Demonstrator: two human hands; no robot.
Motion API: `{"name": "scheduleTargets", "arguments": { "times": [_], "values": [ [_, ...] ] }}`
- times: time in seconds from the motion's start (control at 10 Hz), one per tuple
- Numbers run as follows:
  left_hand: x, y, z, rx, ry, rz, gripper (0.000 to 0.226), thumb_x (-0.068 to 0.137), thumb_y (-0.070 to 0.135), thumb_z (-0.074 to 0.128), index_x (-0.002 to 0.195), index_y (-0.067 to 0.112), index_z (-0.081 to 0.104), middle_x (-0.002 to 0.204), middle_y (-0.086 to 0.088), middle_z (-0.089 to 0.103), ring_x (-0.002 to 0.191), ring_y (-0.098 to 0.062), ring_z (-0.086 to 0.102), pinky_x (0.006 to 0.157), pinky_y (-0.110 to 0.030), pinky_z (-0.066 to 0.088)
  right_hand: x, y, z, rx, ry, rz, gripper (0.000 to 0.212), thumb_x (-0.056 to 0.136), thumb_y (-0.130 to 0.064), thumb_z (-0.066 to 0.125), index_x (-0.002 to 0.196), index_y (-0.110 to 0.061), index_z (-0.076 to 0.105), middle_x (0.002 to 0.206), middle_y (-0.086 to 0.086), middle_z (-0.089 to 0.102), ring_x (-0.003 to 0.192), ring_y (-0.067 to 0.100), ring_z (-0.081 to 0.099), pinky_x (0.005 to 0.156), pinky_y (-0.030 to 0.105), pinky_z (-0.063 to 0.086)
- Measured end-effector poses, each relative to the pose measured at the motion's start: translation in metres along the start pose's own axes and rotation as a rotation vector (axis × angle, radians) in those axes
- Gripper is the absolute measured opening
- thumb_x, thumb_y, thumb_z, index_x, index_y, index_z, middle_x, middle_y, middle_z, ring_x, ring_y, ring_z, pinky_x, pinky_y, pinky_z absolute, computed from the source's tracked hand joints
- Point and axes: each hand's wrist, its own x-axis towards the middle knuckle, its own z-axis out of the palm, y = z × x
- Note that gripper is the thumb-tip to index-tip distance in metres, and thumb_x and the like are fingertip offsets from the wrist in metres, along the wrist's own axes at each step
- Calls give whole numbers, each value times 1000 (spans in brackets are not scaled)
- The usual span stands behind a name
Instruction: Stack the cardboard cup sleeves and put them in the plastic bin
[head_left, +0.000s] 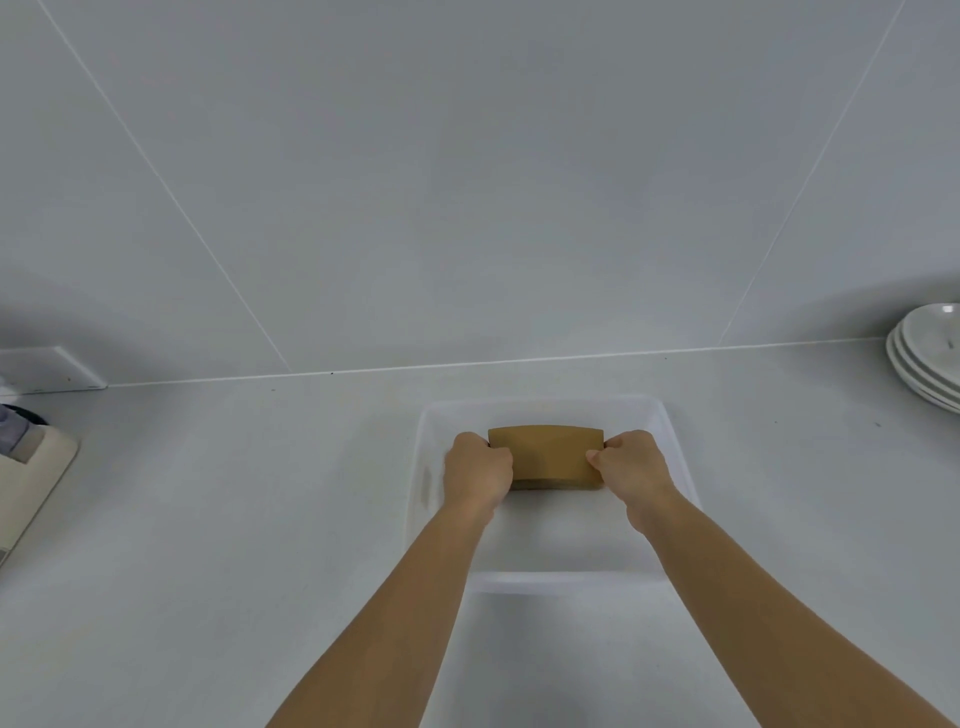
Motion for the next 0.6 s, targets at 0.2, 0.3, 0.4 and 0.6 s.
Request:
{"name": "scheduleTargets", "arguments": {
  "times": [0.2, 0.3, 0.4, 0.6],
  "values": [
    [-5, 3, -3, 49, -34, -7, 28, 85, 8, 47, 62, 14, 32, 64, -1, 36, 54, -14, 33, 46, -24, 26, -6, -3, 1, -6, -28, -9, 38, 87, -5, 46, 59, -16, 22, 59, 2, 22, 55, 17, 21, 53, 28, 18],
    [-6, 4, -3, 14, -51, -6, 31, 86, 13, 46, 60, 16, 29, 64, 1, 33, 55, -14, 32, 48, -24, 25, -5, -3, 2, 31, -49, -2, 25, 90, -17, 48, 69, -10, 35, 69, 6, 33, 64, 20, 32, 60, 30, 27],
    [-10, 7, -5, -32, -62, -14, 35, 90, 23, 47, 61, 16, 29, 64, 1, 32, 56, -13, 32, 50, -24, 26, -8, -5, 0, 55, -73, 9, 16, 90, -22, 49, 85, -7, 50, 82, 8, 39, 75, 21, 37, 68, 31, 31],
    [-9, 7, -9, -47, -89, -21, 39, 91, 36, 48, 105, 0, 53, 97, -10, 54, 88, -22, 49, 73, -30, 36, -10, -6, -4, 58, -132, 16, 24, 93, -28, 49, 108, -9, 50, 102, 7, 50, 96, 24, 49, 83, 32, 33]
  ]
}}
